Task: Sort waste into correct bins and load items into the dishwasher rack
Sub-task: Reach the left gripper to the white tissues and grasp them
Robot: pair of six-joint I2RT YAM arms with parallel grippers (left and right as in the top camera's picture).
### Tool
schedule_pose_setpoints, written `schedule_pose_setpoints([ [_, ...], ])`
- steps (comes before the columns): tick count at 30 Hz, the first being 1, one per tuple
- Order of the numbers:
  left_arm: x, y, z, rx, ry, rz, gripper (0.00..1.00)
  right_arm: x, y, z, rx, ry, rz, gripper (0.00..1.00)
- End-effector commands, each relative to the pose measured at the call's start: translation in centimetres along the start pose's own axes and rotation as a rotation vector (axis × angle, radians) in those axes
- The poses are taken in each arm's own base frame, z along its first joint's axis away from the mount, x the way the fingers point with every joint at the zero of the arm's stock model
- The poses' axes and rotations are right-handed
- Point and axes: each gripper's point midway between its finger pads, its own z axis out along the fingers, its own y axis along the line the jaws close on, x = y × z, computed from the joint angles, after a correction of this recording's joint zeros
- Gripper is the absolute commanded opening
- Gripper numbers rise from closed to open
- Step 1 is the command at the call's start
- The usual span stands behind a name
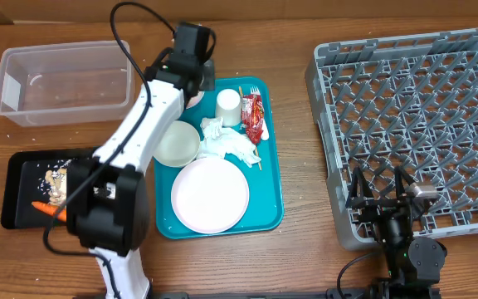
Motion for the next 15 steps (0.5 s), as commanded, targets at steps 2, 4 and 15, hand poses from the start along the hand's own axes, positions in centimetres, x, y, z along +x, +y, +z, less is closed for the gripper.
schedule_pose_setpoints([
  [2,2.4,1.3,3.5,0.065,0.119,-0.051,0.11,0.2,-0.3,0.0,0.009,-0.004,-0.004,1.00],
  [4,3.0,1.7,3.8,0.055,0.140,-0.054,0.10,0.2,-0.3,0.0,0.009,-0.004,-0.004,1.00],
  [15,6.3,2.0,3.4,0.019,0.266,-0.028,0.04,0.2,-0.3,0.0,0.009,-0.004,-0.004,1.00],
])
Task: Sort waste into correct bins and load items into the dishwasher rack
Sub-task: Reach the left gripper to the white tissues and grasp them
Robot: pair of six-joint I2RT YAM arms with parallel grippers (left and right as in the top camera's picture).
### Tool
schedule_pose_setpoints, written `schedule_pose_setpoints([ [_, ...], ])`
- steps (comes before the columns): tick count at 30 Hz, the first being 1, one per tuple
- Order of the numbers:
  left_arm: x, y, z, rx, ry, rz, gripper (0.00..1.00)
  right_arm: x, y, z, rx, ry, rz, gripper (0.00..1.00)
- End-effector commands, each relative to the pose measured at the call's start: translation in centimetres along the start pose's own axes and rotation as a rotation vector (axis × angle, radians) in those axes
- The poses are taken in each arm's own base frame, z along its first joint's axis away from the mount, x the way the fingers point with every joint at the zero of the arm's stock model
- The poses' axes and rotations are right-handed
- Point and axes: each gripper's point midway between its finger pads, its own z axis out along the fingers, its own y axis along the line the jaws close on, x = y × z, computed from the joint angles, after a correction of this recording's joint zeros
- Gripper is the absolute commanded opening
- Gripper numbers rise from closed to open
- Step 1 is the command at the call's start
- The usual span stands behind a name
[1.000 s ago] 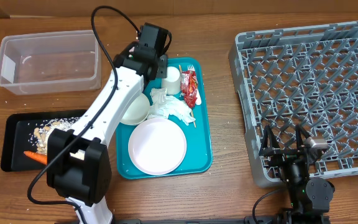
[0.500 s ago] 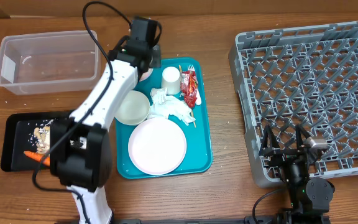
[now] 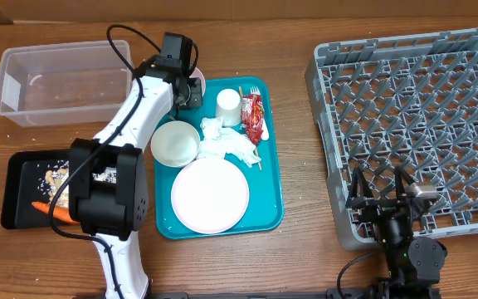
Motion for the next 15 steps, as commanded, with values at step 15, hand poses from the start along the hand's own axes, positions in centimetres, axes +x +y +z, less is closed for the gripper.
schedule_pose_setpoints([
  [15,0.6,-0.7,1.1,0.025,0.008,-0.007,0.04,0.2,-0.3,0.0,0.010,-0.004,-0.004,1.00],
])
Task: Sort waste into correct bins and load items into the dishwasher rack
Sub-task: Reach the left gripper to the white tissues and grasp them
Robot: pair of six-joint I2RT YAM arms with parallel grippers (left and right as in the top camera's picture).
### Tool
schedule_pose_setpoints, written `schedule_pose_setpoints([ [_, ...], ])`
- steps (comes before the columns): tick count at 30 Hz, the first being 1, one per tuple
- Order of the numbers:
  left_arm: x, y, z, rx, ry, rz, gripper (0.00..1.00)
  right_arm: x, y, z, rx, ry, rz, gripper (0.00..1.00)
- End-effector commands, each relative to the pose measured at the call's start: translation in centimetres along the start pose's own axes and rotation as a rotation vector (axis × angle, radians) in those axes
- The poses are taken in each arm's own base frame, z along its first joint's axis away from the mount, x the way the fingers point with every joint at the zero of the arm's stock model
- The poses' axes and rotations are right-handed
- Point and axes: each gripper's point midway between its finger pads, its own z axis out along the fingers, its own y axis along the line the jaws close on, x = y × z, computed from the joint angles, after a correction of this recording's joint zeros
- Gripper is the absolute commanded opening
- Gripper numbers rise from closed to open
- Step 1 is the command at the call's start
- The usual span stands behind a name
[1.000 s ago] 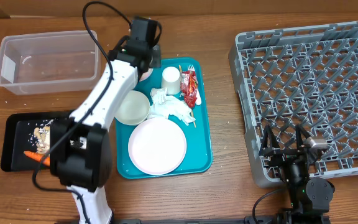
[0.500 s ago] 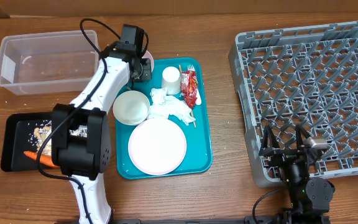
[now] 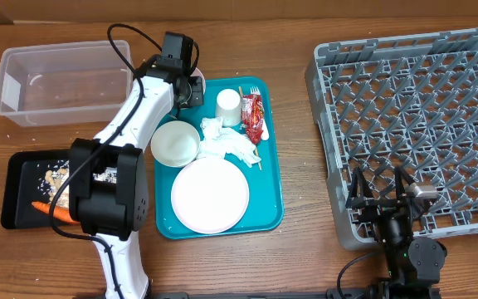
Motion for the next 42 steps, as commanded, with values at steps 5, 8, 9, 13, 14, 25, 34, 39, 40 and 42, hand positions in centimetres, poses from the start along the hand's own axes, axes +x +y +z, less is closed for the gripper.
schedule_pose_setpoints([
  [5,2.6,0.2,1.7,-0.005,0.064,-0.007,0.04,0.2,-0.3,0.0,0.010,-0.005,-0.004,1.00],
  [8,2.6,0.2,1.7,-0.005,0.064,-0.007,0.04,0.2,-0.3,0.0,0.010,-0.005,-0.004,1.00],
  [9,2.7,0.2,1.7,-0.006,0.069,-0.007,0.04,0.2,-0.3,0.0,0.010,-0.005,-0.004,1.00],
  [13,3.5,0.5,1.5,-0.015,0.102,-0.005,0.04,0.2,-0.3,0.0,0.010,-0.004,-0.004,1.00],
  [14,3.5,0.5,1.3,-0.016,0.104,-0.005,0.04,0.2,-0.3,0.0,0.010,-0.005,-0.004,1.00],
  [25,-1.0,-1.1,-8.9,0.092,-0.098,-0.013,0.28,0.2,-0.3,0.0,0.010,-0.005,-0.004,1.00],
  [34,6.2,-6.2,-9.7,0.279,0.174,0.112,0.78,0.2,-0.3,0.0,0.010,-0.005,-0.004,1.00],
  [39,9.1,-9.0,-7.9,0.247,0.246,0.212,0.88,0.2,-0.3,0.0,0.010,-0.005,-0.004,1.00],
  [40,9.5,-9.2,-7.1,0.205,0.255,0.212,0.94,0.2,-0.3,0.0,0.010,-0.005,-0.004,1.00],
  [42,10.6,-9.1,-5.3,0.126,0.285,0.168,0.93,0.2,-0.3,0.0,0.009,-0.005,-0.004,1.00],
])
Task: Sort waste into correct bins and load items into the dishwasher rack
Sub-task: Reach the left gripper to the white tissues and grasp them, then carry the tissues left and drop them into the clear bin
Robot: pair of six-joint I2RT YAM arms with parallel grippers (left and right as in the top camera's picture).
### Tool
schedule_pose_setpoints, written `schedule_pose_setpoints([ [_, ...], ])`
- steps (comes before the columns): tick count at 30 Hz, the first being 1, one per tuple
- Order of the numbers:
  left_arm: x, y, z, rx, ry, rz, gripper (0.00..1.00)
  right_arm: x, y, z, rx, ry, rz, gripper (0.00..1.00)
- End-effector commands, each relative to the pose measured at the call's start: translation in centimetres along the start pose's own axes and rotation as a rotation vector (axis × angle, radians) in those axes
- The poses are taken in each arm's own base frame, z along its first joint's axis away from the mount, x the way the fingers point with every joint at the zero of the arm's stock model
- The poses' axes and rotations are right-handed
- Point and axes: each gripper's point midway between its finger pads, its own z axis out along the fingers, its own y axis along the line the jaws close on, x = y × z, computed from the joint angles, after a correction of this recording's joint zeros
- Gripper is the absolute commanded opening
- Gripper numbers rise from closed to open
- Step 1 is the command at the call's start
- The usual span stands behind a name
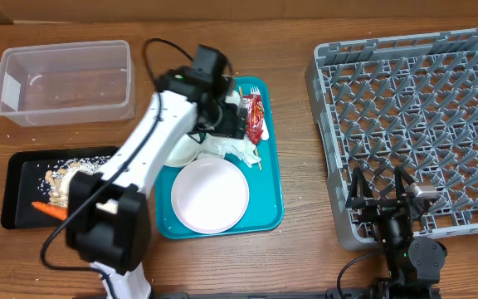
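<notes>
A teal tray (270, 187) holds a white plate (210, 195), a white bowl (181, 154) mostly hidden under my left arm, a white cup (231, 96), a crumpled napkin (237, 149) and a red wrapper (254, 116). My left gripper (232, 123) hangs over the far middle of the tray, just above the napkin and between the cup and the wrapper. Its fingers are hidden from this angle. My right gripper (379, 189) rests at the near edge of the grey dishwasher rack (413, 100), fingers apart and holding nothing.
A clear plastic bin (65, 83) stands at the far left. A black tray (23, 178) with food scraps and a carrot piece (48, 209) lies at the near left. A thin wooden stick (258, 160) lies beside the napkin.
My left gripper has moved from the tray's far left corner to the right and nearer, and is now over the napkin by the cup and wrapper. The right arm has not moved.
My left gripper was first at the tray's far left corner with the arm lying over the bowl. At the two later moments it stayed by that corner with the arm swung left, uncovering the bowl. Now it is over the napkin, and nothing on the tray has visibly shifted.
</notes>
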Motion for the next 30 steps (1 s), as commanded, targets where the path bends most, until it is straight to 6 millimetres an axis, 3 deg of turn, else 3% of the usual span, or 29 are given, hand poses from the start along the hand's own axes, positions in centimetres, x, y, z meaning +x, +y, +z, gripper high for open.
schedule_pose_setpoints([
  [1,0.9,0.8,3.4,-0.115,0.057,-0.064,0.92,0.2,-0.3,0.0,0.009,-0.004,-0.004,1.00],
  [4,1.3,0.9,5.7,-0.133,0.088,-0.114,0.91,0.2,-0.3,0.0,0.009,-0.004,-0.004,1.00],
  [7,0.5,0.9,7.4,-0.125,0.066,-0.114,0.90,0.2,-0.3,0.0,0.009,-0.004,-0.004,1.00],
  [12,-0.7,1.8,7.9,-0.177,0.016,-0.107,0.85,0.2,-0.3,0.0,0.009,-0.004,-0.004,1.00],
  [18,-0.7,2.7,7.8,-0.225,0.007,-0.102,0.49,0.2,-0.3,0.0,0.009,-0.004,-0.004,1.00],
  [22,-0.2,2.8,7.7,-0.232,0.028,-0.104,0.05,0.2,-0.3,0.0,0.009,-0.004,-0.004,1.00],
  [28,0.6,2.9,6.6,-0.243,0.058,-0.113,0.04,0.2,-0.3,0.0,0.010,-0.004,-0.004,1.00],
  [30,0.5,2.5,5.0,-0.237,0.044,-0.116,0.04,0.2,-0.3,0.0,0.009,-0.004,-0.004,1.00],
])
